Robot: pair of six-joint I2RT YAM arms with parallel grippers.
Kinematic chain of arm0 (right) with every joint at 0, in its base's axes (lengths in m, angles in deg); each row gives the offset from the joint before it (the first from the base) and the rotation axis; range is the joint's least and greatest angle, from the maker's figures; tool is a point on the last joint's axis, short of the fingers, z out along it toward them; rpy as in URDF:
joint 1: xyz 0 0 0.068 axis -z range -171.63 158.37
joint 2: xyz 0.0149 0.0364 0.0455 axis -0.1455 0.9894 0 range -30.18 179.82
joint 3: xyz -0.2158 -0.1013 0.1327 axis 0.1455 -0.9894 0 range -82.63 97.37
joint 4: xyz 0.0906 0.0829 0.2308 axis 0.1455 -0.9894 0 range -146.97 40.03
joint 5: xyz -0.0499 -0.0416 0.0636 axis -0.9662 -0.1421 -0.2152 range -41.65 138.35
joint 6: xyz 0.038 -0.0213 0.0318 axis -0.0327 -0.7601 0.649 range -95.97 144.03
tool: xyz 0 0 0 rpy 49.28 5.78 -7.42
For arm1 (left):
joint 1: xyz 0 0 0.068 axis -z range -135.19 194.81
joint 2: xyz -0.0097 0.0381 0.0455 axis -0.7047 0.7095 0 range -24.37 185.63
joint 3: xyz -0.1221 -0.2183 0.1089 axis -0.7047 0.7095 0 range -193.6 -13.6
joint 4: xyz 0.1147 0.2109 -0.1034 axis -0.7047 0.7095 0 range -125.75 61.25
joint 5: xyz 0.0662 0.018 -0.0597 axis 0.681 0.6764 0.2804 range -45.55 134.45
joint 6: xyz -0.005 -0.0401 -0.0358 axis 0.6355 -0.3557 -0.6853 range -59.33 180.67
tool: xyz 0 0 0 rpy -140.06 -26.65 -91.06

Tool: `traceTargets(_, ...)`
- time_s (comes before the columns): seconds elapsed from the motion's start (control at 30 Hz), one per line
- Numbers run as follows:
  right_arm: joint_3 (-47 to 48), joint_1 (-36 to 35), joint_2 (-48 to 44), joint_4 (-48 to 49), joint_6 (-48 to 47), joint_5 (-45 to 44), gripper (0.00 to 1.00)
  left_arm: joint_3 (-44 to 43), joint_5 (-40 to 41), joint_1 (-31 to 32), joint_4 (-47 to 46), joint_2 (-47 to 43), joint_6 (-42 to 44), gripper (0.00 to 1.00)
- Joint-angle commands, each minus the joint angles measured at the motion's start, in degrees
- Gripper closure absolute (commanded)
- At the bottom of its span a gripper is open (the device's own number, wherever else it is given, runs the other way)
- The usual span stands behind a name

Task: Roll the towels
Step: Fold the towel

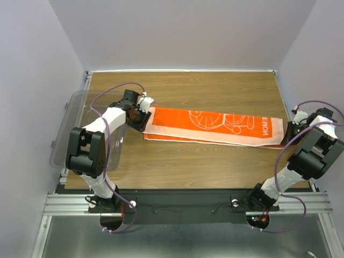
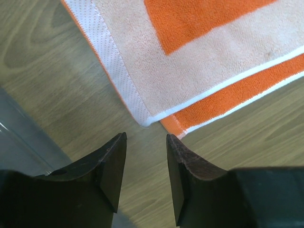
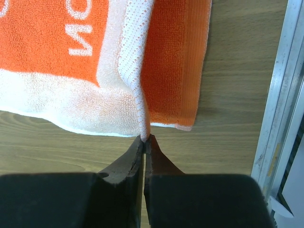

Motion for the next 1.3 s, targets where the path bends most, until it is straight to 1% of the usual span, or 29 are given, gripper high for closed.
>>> traceTargets(0.0, 2.5, 0.6, -0.6, -1.3, -1.1, 1.2, 0.99, 0.4, 5.0, 1.3, -2.7, 1.5, -3.8, 0.5)
traceTargets(0.27, 3.3, 0.6, -0.4, -1.5, -1.3, 0.9, 1.0, 0.4, 7.1, 2.3, -3.0, 3.8, -5.9, 0.51)
traceTargets(0.43, 3.9, 0.5, 0.2, -2.0, -1.3, 1.0, 1.0, 0.9, 9.2, 2.4, -3.7, 4.5, -7.1, 0.55)
traceTargets(0.5, 3.9, 0.5, 0.4, -1.9, -1.4, 1.0, 1.0, 0.9, 9.8, 2.4, -3.6, 5.2, -7.5, 0.55)
traceTargets(0.73, 4.0, 0.5, 0.4, -2.0, -1.6, 0.9, 0.99, 0.3, 7.1, 2.4, -3.4, 7.3, -8.2, 0.57)
traceTargets(0.83, 4.0, 0.5, 0.4, -2.1, -1.6, 1.0, 1.0, 0.2, 5.7, 2.4, -3.4, 8.0, -8.5, 0.6)
traceTargets(0.9, 4.0, 0.5, 0.4, -2.2, -1.6, 1.0, 1.0, 0.1, 5.2, 2.3, -3.5, 8.3, -8.5, 0.64)
traceTargets(0.93, 4.0, 0.5, 0.4, -2.3, -1.6, 1.0, 1.0, 0.1, 5.0, 2.3, -3.7, 8.3, -8.5, 0.69)
traceTargets(1.0, 4.0, 0.5, 0.4, -2.2, -1.6, 1.1, 0.99, 0.0, 4.9, 2.2, -3.7, 8.4, -8.6, 0.73)
traceTargets(1.03, 4.0, 0.5, 0.4, -2.4, -1.7, 1.1, 0.99, -0.1, 4.6, 2.1, -3.9, 8.4, -8.6, 0.8)
traceTargets(1.1, 3.8, 0.5, 0.4, -2.5, -1.8, 1.0, 1.0, -0.1, 4.6, 2.0, -4.0, 8.0, -8.5, 0.88)
traceTargets(1.13, 3.8, 0.5, 0.4, -2.5, -1.9, 1.0, 0.99, -0.2, 4.6, 2.0, -4.0, 7.7, -8.4, 0.95)
traceTargets(1.2, 4.1, 0.5, 0.2, -2.5, -1.9, 1.2, 0.99, -1.1, 4.8, 2.0, -3.0, 7.0, -8.1, 1.0)
traceTargets(1.27, 5.1, 0.5, 0.2, -2.5, -1.6, 1.5, 0.99, -2.4, 5.4, 1.9, -2.0, 5.6, -7.5, 1.0)
